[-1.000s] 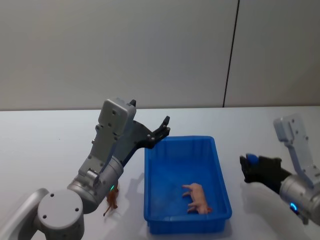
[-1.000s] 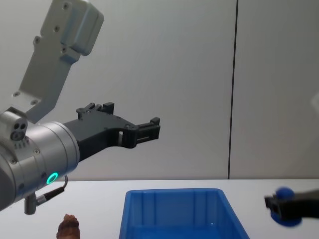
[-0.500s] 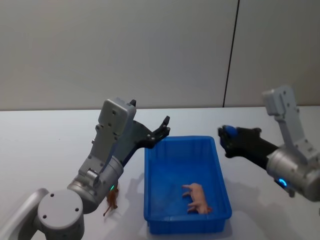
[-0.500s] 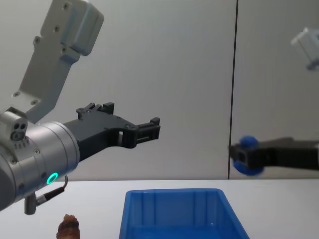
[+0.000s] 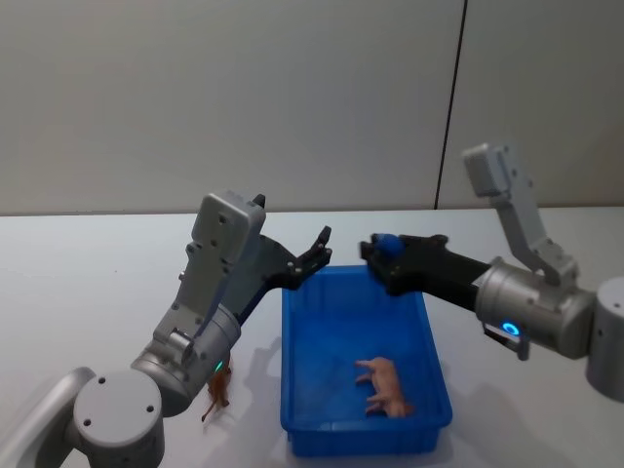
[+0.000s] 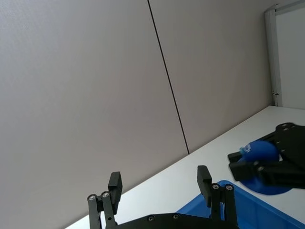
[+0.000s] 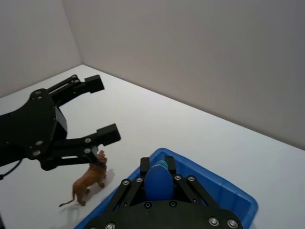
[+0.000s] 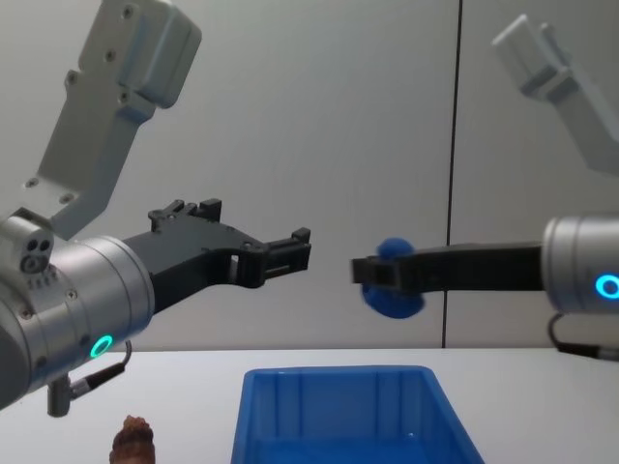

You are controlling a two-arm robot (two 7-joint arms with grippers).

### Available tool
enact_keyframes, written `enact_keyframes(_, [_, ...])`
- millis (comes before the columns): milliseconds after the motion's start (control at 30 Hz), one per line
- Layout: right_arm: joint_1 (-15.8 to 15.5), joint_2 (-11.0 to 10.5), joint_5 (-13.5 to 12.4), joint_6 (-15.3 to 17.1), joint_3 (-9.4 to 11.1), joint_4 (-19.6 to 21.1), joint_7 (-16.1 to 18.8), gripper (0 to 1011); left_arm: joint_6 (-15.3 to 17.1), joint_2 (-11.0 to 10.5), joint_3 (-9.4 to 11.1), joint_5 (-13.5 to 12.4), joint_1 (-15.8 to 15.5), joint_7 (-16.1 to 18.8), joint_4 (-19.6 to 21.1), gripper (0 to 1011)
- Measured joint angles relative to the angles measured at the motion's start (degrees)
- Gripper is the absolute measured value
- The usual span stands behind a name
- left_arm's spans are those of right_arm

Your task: Pick up the two dolls from the table and place them into the box.

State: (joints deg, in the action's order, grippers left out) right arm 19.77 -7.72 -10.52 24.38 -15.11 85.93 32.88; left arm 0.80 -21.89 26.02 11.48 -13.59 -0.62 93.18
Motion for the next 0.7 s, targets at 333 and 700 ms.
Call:
enact_keyframes(333, [2.9,1.6,-1.4,2.3,-1.0,-3.0,3.8,449,0.0,0.0,0.0,0.0,0.0,0.0,0.0,1001])
enact_keyframes(700, [4.2,2.2,-1.8,3.3,-1.1,-4.5,5.0,726,-0.1,0.0,-0.1,0.0,0.0,0.1,0.0,1001])
